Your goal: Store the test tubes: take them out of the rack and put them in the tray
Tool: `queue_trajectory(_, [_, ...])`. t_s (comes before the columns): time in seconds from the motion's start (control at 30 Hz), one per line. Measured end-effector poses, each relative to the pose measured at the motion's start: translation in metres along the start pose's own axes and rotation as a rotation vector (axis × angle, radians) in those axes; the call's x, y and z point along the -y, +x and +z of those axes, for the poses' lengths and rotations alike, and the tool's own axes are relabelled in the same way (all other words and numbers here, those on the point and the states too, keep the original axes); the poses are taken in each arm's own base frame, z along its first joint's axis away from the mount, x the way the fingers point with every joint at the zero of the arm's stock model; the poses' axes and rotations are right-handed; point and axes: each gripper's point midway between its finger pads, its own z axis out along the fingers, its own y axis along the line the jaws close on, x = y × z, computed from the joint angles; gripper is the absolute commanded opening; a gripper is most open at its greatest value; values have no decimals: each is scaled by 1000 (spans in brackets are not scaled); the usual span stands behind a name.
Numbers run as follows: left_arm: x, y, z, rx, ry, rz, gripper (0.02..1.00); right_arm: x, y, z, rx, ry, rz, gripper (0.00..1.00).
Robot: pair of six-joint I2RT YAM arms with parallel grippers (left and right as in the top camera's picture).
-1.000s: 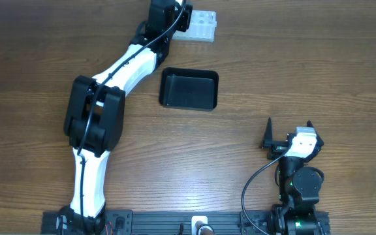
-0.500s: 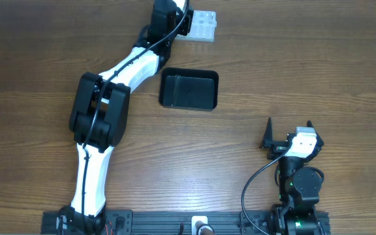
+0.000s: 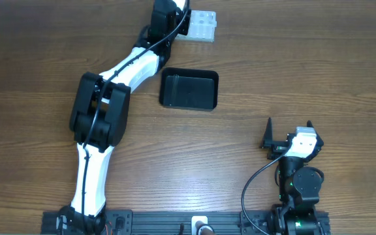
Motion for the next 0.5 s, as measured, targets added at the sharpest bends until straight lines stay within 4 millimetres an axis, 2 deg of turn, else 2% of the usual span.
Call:
queue_trajectory(0.23, [5,-8,0,39,32,-4,386,0,0,0,0,0,0,991])
queue_trajectory(0.5, [9,14,8,4,46,0,338,0,0,0,0,0,1,993])
